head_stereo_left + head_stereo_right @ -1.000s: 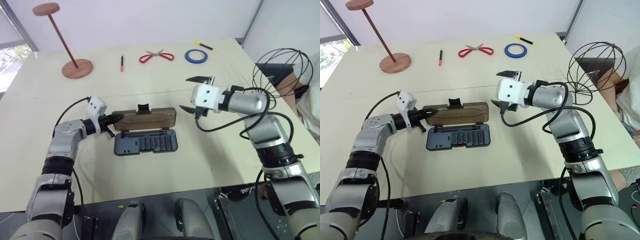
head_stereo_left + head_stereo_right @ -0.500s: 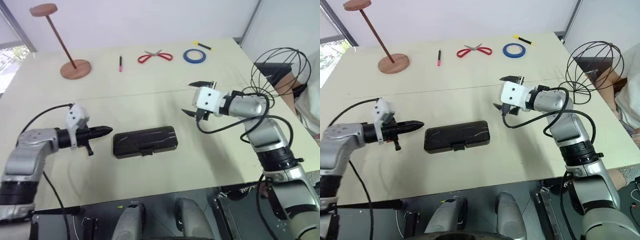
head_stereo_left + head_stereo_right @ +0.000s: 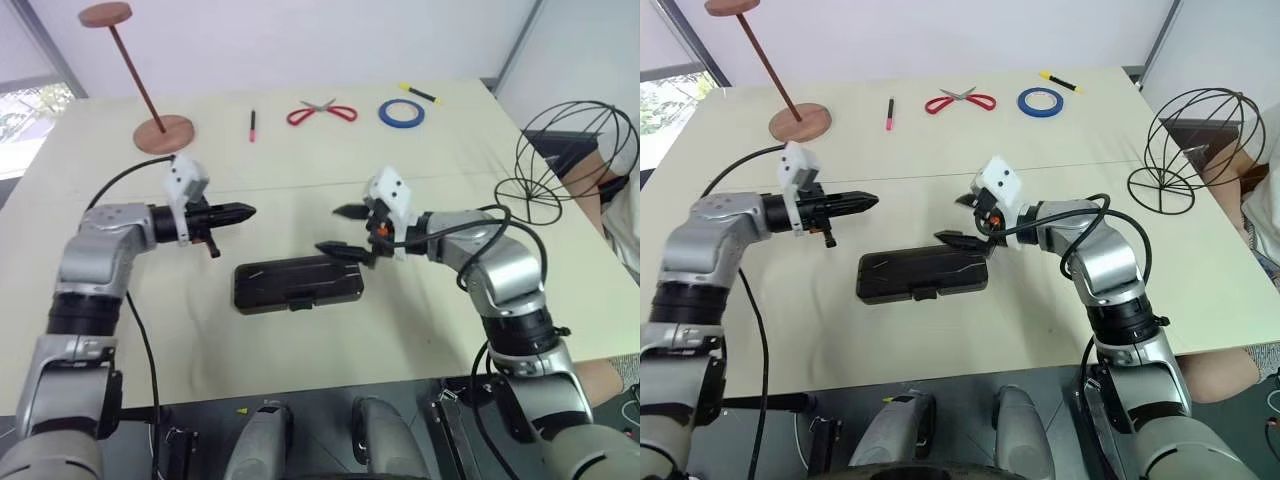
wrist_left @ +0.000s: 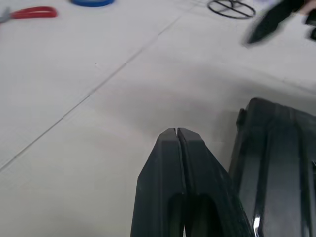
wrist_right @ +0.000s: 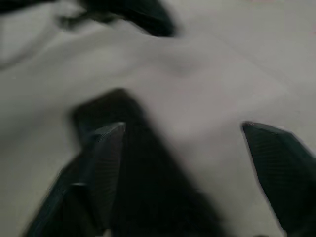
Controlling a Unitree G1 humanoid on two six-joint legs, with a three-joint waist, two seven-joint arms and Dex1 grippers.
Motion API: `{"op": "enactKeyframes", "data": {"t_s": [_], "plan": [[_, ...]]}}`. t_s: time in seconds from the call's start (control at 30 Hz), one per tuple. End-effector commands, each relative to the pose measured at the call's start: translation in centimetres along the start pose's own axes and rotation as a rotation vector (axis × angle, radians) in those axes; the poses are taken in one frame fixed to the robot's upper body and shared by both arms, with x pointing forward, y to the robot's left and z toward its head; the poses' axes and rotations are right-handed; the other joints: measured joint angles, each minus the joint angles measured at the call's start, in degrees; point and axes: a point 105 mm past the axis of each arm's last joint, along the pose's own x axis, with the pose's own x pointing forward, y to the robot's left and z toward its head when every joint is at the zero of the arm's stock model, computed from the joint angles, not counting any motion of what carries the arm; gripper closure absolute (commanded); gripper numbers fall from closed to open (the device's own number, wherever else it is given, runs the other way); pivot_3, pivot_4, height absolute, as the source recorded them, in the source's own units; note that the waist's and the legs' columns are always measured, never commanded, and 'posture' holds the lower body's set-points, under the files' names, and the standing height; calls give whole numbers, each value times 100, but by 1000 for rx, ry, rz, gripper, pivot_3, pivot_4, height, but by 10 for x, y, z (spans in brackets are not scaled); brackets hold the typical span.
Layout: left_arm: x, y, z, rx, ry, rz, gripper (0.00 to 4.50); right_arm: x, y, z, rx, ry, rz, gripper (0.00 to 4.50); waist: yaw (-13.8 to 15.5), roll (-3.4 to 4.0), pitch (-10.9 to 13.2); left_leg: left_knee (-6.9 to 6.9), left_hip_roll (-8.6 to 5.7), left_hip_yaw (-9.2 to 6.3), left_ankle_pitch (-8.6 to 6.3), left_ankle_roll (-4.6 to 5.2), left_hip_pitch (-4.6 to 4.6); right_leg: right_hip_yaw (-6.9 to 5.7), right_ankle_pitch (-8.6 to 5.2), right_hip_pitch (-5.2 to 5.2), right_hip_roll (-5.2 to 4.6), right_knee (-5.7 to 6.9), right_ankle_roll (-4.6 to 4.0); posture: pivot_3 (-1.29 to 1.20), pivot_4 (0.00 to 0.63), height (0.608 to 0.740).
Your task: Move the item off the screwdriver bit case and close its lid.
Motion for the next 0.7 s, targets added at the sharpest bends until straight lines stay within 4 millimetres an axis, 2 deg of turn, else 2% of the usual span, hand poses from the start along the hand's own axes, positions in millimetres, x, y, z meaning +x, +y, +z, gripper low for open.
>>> {"op": "enactKeyframes", "data": {"t_s": [0.03,0.1,0.17,0.27,0.37,0.5,0.7], "plan": [[11,5,-3,58,42,-42,4500,-11,45,-9,77,46,201,2466,1,0,0,0,0,0,0,1,0,-1,0,0,0,0,0,0,150,740],[19,6,-9,67,71,-71,4500,-12,60,-15,131,74,259,3650,-12,0,0,1,0,0,0,1,1,-2,0,0,1,3,1,0,150,740],[27,5,-13,70,89,-98,4500,-11,71,-22,184,107,292,4414,-29,-1,0,6,2,1,0,2,1,-2,0,0,2,8,1,0,150,740],[38,2,-19,75,111,-141,4500,-4,85,-29,273,144,320,4414,-30,-2,-1,12,4,-1,-1,3,1,-2,0,0,4,11,1,0,150,740],[47,-3,-21,80,118,-180,4500,11,91,-36,367,172,290,4414,-23,-2,-1,14,4,-2,-2,5,0,-2,0,0,4,14,1,0,150,740],[57,-10,-23,84,128,-228,4500,50,78,-50,579,160,83,4414,-17,-6,-4,18,4,-5,-2,5,-1,-2,0,-2,4,19,1,0,150,740],[62,-12,-22,100,125,-241,4500,62,63,-62,661,177,-118,4414,0,-6,-4,24,-3,-5,-2,4,-7,-1,2,-5,-1,21,4,0,150,740]]}}
